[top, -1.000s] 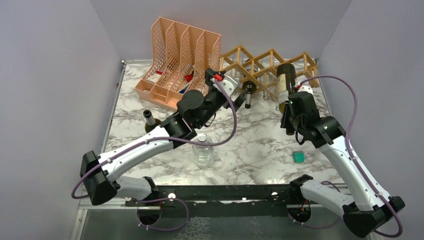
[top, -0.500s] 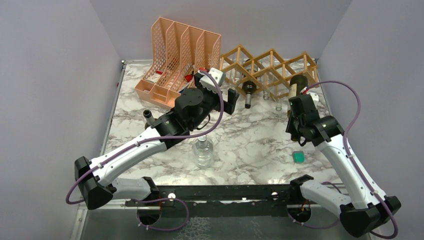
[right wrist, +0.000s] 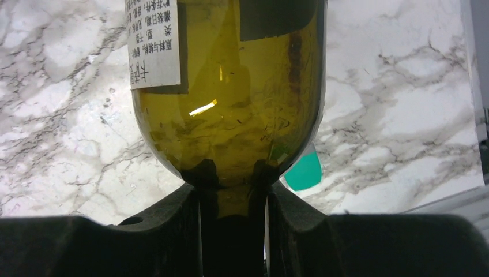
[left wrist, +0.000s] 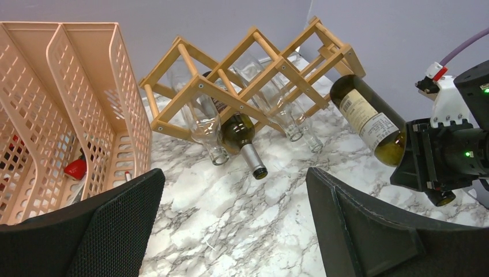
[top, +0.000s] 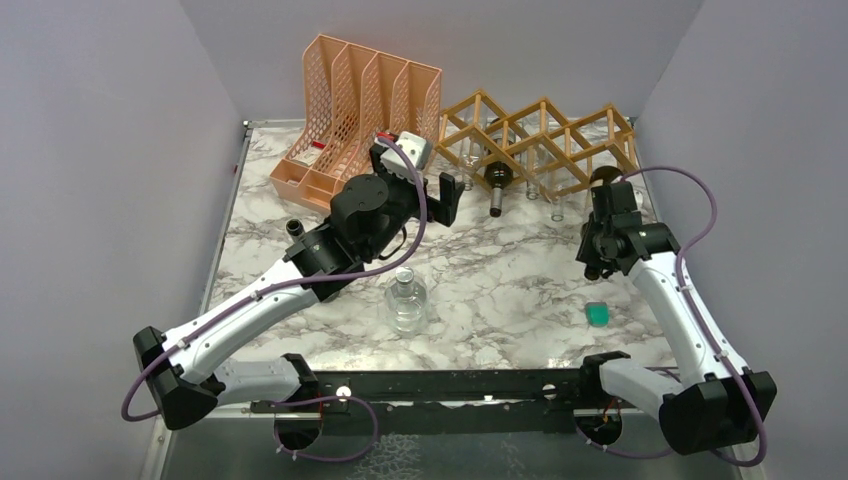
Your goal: Put the wine bottle on the wine rack
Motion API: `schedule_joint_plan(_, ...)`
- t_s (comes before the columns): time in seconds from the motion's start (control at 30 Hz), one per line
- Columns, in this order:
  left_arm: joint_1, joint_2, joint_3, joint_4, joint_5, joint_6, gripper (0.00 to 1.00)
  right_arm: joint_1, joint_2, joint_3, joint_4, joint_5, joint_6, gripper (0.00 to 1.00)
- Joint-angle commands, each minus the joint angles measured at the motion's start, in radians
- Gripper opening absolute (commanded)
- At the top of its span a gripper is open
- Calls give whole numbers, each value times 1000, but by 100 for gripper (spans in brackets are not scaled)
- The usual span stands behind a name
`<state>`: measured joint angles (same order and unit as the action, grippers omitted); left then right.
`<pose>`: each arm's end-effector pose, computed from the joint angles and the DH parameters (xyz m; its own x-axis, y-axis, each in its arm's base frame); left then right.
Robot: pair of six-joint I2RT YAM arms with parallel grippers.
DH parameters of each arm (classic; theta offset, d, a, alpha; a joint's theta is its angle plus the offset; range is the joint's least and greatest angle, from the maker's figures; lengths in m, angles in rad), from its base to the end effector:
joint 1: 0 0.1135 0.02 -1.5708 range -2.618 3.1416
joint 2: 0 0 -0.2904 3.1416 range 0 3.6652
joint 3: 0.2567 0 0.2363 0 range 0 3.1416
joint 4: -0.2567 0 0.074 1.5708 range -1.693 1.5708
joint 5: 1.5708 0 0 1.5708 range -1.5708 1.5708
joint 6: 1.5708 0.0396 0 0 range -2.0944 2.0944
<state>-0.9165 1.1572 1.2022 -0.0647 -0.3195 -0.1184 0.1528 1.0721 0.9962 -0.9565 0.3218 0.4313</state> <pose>0.1562 -0.1833 0.4474 -0.0783 -0.0822 -0.9935 0.5569 0.8230 -0.1120 0.1707 0.0136 0.3152 -0.7642 0.2836 -0.5793 0.3692 0.9288 -0.0323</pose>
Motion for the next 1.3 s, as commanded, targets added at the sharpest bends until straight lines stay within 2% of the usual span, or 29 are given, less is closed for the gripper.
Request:
schedule_joint_plan(0.0, 7, -30, -10, -13, -14, 3, 99, -3, -4, 20, 195, -38, -67, 1)
schedule_joint_plan(0.53, 6, -116, -33, -69, -11, -20, 99, -17, 66, 56, 286, -30, -111, 1)
schedule_joint_plan(1.27, 7, -192, -43, -138, 25, -27, 99, -53, 224, 153, 542, -26, -375, 1)
